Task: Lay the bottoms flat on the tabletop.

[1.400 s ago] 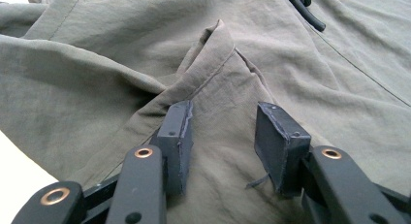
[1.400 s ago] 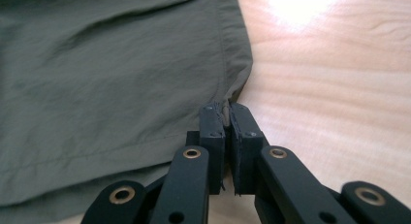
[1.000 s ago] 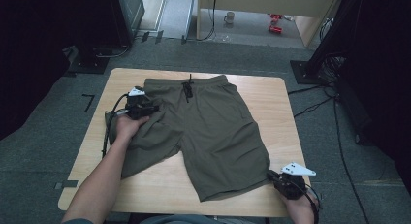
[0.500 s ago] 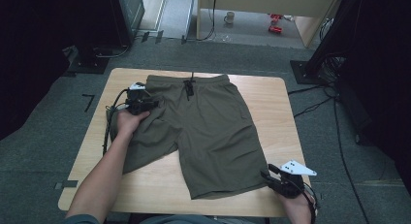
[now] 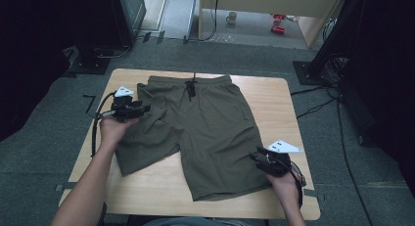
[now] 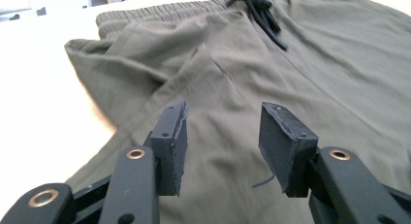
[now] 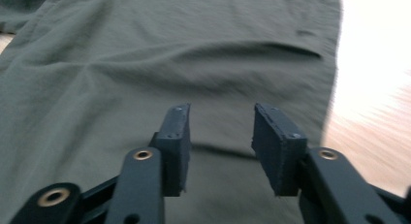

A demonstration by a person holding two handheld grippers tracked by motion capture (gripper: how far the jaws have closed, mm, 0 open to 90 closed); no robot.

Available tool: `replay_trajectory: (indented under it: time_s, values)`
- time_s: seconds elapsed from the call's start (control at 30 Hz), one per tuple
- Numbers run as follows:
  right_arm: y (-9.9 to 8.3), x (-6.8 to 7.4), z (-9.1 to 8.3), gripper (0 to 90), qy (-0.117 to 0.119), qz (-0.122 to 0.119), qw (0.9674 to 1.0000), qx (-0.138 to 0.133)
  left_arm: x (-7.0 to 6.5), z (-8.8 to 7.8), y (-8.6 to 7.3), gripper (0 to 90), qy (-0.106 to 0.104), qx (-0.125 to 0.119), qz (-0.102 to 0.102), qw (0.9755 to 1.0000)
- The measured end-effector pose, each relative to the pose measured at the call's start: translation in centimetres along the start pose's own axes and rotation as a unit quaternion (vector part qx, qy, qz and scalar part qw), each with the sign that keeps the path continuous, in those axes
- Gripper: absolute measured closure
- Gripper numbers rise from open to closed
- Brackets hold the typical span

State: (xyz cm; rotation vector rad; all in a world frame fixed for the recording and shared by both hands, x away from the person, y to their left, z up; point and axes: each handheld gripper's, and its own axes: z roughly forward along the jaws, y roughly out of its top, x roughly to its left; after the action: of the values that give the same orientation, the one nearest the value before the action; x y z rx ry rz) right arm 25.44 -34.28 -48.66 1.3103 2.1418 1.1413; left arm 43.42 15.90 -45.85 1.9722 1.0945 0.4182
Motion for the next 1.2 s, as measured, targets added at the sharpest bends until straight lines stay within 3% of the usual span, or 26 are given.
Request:
replay_trajectory:
  time_s: [0.13,0.3,0.37,0.6,0.7,0.8,0.87,0.93,1.2]
  values:
    - [1.2,0.5,1.8,64.5,0.018,-0.003,0.9998,-0.002,0.2,-2.1,-1.4,57.2,0.008,0.006,0.007,0.9999]
    - [2.4,1.3,3.7,66.8,0.033,-0.014,0.9993,0.002,1.3,-4.1,-3.2,58.1,0.017,0.0,-0.014,0.9998]
    - [2.8,1.6,4.4,66.2,0.038,-0.022,0.999,0.004,1.7,-4.5,-4.0,59.8,0.023,0.005,-0.013,0.9996]
    - [3.6,2.1,7.0,60.1,0.045,-0.05,0.9976,-0.019,3.1,-3.4,-6.2,63.0,0.034,0.027,-0.014,0.999]
    - [4.0,1.7,8.4,58.5,0.047,-0.04,0.998,0.007,4.1,-2.7,-7.2,62.6,0.039,0.043,-0.034,0.9978]
    - [4.2,1.5,9.3,57.2,0.039,-0.046,0.9982,-0.004,4.5,-2.7,-7.9,60.6,0.042,0.047,-0.035,0.9974]
    - [4.3,1.2,10.0,54.6,0.037,-0.045,0.9983,0.005,4.5,-2.9,-8.0,60.5,0.045,0.046,-0.033,0.9974]
    - [4.5,0.8,10.8,51.5,0.041,-0.04,0.9978,0.033,4.4,-3.1,-8.2,61.0,0.05,0.048,-0.027,0.9972]
    - [4.2,0.5,11.2,50.8,0.04,-0.037,0.9981,0.029,3.3,-4.2,-9.3,62.8,0.068,0.048,-0.014,0.9964]
